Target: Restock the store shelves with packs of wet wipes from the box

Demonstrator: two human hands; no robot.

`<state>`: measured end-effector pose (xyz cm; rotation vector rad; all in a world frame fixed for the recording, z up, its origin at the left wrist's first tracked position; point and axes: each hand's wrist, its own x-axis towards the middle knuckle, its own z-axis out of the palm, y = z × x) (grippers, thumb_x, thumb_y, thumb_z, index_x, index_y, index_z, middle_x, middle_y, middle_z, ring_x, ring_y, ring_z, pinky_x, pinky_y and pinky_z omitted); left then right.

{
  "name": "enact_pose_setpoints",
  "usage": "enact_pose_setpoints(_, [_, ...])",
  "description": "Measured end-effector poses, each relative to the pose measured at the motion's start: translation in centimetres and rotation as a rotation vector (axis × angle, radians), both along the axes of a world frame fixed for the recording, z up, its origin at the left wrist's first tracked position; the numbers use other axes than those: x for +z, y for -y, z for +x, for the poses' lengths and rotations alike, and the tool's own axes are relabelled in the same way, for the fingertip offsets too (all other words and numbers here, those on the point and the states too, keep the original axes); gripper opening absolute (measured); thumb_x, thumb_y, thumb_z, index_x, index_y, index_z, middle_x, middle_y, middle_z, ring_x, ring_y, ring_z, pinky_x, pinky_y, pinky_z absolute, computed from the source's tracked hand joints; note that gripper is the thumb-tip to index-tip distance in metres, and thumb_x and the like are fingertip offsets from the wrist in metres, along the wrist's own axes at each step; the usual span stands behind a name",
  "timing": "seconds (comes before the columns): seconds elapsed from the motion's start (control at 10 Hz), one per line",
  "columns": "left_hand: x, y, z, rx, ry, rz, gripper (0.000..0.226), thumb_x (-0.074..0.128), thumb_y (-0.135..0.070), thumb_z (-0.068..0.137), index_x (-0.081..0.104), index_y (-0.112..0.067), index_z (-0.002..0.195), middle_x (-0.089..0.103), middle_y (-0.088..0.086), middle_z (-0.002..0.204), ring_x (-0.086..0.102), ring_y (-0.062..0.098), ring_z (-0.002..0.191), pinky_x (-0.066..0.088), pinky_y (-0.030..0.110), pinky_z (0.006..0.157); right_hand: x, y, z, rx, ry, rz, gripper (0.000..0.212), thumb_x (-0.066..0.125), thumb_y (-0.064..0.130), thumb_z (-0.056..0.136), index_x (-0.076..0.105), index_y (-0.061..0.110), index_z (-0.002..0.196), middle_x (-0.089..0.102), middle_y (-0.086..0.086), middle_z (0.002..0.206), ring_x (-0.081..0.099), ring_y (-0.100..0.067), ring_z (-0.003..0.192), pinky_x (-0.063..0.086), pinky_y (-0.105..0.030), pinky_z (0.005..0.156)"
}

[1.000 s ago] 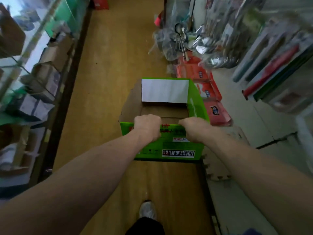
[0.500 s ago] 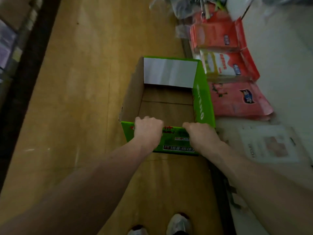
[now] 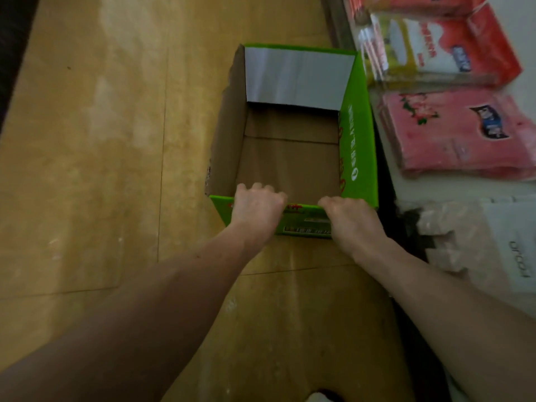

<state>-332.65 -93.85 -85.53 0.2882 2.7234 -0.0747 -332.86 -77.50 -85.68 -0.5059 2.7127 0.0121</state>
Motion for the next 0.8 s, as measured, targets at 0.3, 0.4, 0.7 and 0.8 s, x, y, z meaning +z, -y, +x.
enact_pose_setpoints(0.3, [-4.1,0.0,-0.7,-0.033,-0.005,-0.038,0.023,0.06,-0.029,0.093,0.062,-0.019,0.114,0.06,0.004,0.105,0.055,0.021,0.097,0.044,0.039,0.086,-3.6,0.2,-0.5,-0.002,0.022,0.062,0.035,0.046,0.008,0.096,0.049,0.018,0.13,0.061,-0.006,0.118,0.06,-0.026,0.104,0.048,-0.036,0.078])
enact_pose_setpoints(0.4, [-5.1,0.3,-0.8,-0.045,0.024,-0.048,0.022,0.058,-0.03,0.094,0.063,-0.019,0.112,0.059,0.003,0.104,0.054,0.02,0.096,0.043,0.038,0.083,-4.5,0.5,-0.5,-0.009,0.044,0.059,0.036,0.044,0.007,0.096,0.05,0.019,0.13,0.062,-0.006,0.116,0.061,-0.026,0.103,0.048,-0.037,0.077])
enact_pose_setpoints(0.7, [-4.2,0.9,-0.9,-0.04,0.035,-0.074,0.022,0.06,-0.022,0.092,0.062,-0.017,0.114,0.058,0.003,0.108,0.052,0.021,0.099,0.041,0.036,0.084,-3.9,1.1,-0.8,-0.021,0.12,0.039,0.034,0.045,-0.001,0.092,0.052,0.014,0.122,0.061,-0.008,0.113,0.06,-0.028,0.103,0.045,-0.035,0.074])
enact_pose_setpoints(0.8, [-1.5,1.2,-1.1,-0.023,0.034,-0.085,0.021,0.058,-0.022,0.094,0.062,-0.018,0.114,0.058,0.004,0.114,0.053,0.024,0.106,0.04,0.035,0.083,-1.0,1.7,-1.0,-0.033,0.142,0.014,0.031,0.048,-0.003,0.088,0.052,0.01,0.116,0.058,-0.011,0.113,0.058,-0.031,0.103,0.045,-0.038,0.075])
